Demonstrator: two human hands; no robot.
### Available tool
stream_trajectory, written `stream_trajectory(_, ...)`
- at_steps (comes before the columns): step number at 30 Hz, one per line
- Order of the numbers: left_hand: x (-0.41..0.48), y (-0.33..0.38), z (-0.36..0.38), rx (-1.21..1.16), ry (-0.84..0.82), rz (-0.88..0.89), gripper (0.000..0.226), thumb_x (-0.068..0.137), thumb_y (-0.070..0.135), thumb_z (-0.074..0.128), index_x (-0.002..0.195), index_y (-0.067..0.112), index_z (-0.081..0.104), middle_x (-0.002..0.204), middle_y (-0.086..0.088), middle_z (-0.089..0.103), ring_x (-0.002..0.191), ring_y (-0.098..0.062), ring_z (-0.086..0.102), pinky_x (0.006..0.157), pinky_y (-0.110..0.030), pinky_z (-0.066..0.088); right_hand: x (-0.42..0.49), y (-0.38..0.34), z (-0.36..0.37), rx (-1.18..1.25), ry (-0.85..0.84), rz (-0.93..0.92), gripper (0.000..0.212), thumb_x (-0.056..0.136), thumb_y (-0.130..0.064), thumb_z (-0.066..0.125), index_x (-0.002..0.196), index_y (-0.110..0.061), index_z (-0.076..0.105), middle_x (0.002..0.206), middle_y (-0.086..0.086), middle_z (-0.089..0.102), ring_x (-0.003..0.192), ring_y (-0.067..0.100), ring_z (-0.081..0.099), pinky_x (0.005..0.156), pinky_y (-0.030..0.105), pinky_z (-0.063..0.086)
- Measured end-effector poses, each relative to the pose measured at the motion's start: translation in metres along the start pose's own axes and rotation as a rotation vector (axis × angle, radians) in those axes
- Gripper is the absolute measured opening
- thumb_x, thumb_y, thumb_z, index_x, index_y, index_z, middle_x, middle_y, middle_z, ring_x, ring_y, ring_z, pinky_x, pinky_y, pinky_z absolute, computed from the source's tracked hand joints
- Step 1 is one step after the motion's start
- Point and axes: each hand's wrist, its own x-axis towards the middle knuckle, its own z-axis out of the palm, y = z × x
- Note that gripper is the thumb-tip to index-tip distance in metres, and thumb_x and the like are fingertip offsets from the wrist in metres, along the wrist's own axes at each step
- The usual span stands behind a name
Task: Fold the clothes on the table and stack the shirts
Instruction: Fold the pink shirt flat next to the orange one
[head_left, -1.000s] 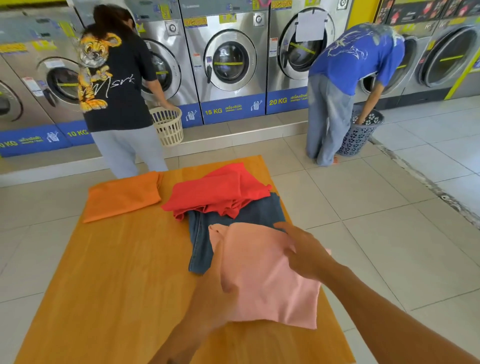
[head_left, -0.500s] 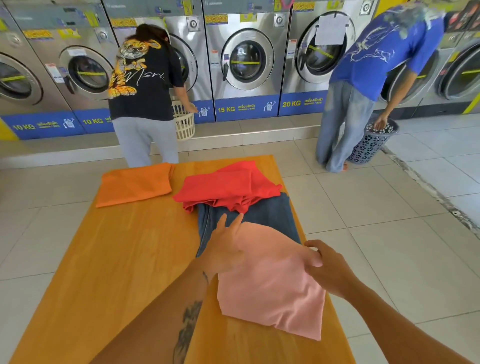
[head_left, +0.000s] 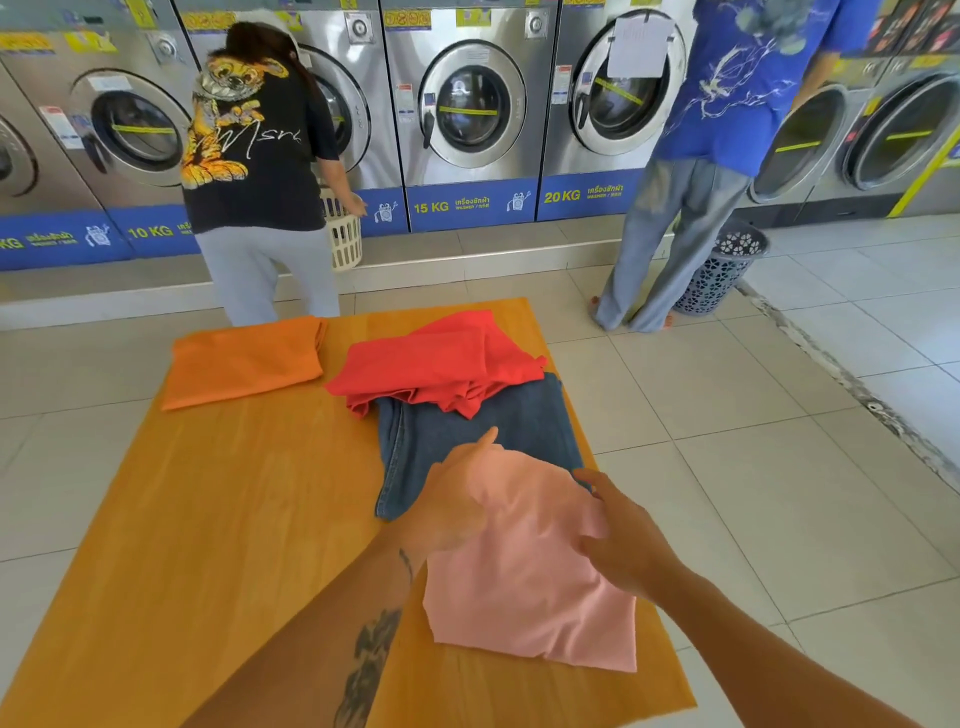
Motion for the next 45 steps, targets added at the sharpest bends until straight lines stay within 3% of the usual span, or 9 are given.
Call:
stream_trajectory(8, -0.032, -0.005, -0.003, -0.19, 0.29, -0.038, 0.063, 0.079, -0.005, 0.046, 0.129, 0.031, 0.06, 0.13, 0.016, 0.06, 0.121, -0.007, 0.053, 0.103, -0.031, 0.042, -0.009, -0.024, 0.006, 0.069, 0.086, -0.207, 0.066, 0.084, -0.014, 0.057, 0.122, -0.062, 0.034, 0.088, -0.014, 0.056, 0.08, 0.007, 0.059, 0.07, 0.028, 0.051)
stream_trajectory(14, -0.075, -0.019, -0.044, -0.323, 0.453, -0.02, 0.054, 0.076, -0.003, 0.059, 0.114, 0.035, 0.059, 0.116, 0.02, 0.061, 0.104, 0.009, 0.055, 0.08, -0.011, 0.044, 0.004, -0.073, -0.005, 0.05, 0.118, -0.431, 0.067, 0.08, -0.009, 0.059, 0.123, -0.057, 0.039, 0.097, -0.035, 0.055, 0.082, 0.003, 0.059, 0.067, 0.03, 0.051)
stream_trajectory(17, -0.1, -0.035, -0.077, -0.214, 0.512, -0.026, 0.048, 0.08, 0.008, 0.069, 0.117, 0.035, 0.056, 0.114, 0.016, 0.056, 0.1, 0.015, 0.051, 0.072, -0.005, 0.043, 0.017, -0.11, -0.003, 0.067, 0.138, -0.548, 0.065, 0.082, -0.005, 0.06, 0.118, -0.056, 0.042, 0.106, -0.042, 0.054, 0.092, -0.008, 0.057, 0.075, 0.012, 0.046)
stream_trajectory(23, -0.144, -0.075, -0.141, -0.064, 0.664, -0.054, 0.041, 0.082, 0.013, 0.071, 0.12, 0.019, 0.058, 0.13, 0.012, 0.048, 0.107, -0.006, 0.05, 0.083, -0.015, 0.041, 0.043, -0.176, 0.052, 0.181, 0.029, -0.583, 0.064, 0.082, -0.001, 0.063, 0.118, -0.052, 0.046, 0.102, -0.02, 0.063, 0.094, 0.002, 0.06, 0.073, 0.024, 0.049)
stream_trajectory(27, -0.162, -0.114, -0.18, -0.131, 0.642, -0.092, 0.034, 0.086, 0.009, 0.061, 0.104, 0.038, 0.057, 0.094, 0.018, 0.064, 0.087, -0.004, 0.059, 0.068, -0.02, 0.045, 0.058, -0.22, 0.1, 0.196, -0.028, -0.613, 0.062, 0.083, 0.001, 0.06, 0.117, -0.049, 0.047, 0.104, -0.022, 0.062, 0.094, 0.004, 0.061, 0.07, 0.016, 0.046)
stream_trajectory(33, -0.167, -0.198, -0.231, -0.172, 0.58, -0.227, 0.051, 0.09, 0.021, 0.062, 0.126, 0.05, 0.04, 0.107, 0.014, 0.061, 0.089, -0.001, 0.061, 0.065, -0.012, 0.045, 0.09, -0.269, 0.173, 0.209, -0.107, -0.531, 0.041, 0.084, 0.0, 0.058, 0.097, -0.038, 0.05, 0.087, -0.017, 0.059, 0.079, 0.005, 0.057, 0.066, 0.026, 0.042)
stream_trajectory(37, -0.151, -0.253, -0.259, -0.193, 0.564, -0.239, 0.057, 0.087, 0.035, 0.065, 0.132, 0.052, 0.034, 0.088, 0.011, 0.06, 0.079, -0.003, 0.06, 0.063, -0.014, 0.046, 0.121, -0.293, 0.209, 0.16, -0.134, -0.41, 0.032, 0.086, -0.006, 0.055, 0.093, -0.038, 0.055, 0.079, 0.001, 0.062, 0.071, 0.026, 0.059, 0.058, 0.038, 0.046)
stream_trajectory(42, -0.098, -0.292, -0.291, -0.258, 0.586, -0.243, 0.064, 0.088, 0.037, 0.065, 0.137, 0.056, 0.03, 0.103, 0.015, 0.057, 0.092, -0.005, 0.056, 0.076, -0.017, 0.041, 0.166, -0.324, 0.232, 0.082, -0.095, -0.316, 0.043, 0.091, -0.006, 0.055, 0.1, -0.049, 0.054, 0.094, -0.004, 0.066, 0.067, 0.009, 0.06, 0.057, 0.026, 0.05)
stream_trajectory(45, -0.058, -0.299, -0.307, -0.252, 0.584, -0.262, 0.067, 0.091, 0.03, 0.058, 0.146, 0.046, 0.024, 0.121, -0.009, 0.053, 0.092, -0.019, 0.055, 0.085, -0.04, 0.051, 0.189, -0.334, 0.24, -0.026, -0.045, -0.238, 0.049, 0.091, -0.007, 0.053, 0.132, -0.034, 0.047, 0.122, 0.01, 0.062, 0.09, 0.022, 0.062, 0.077, 0.035, 0.052)
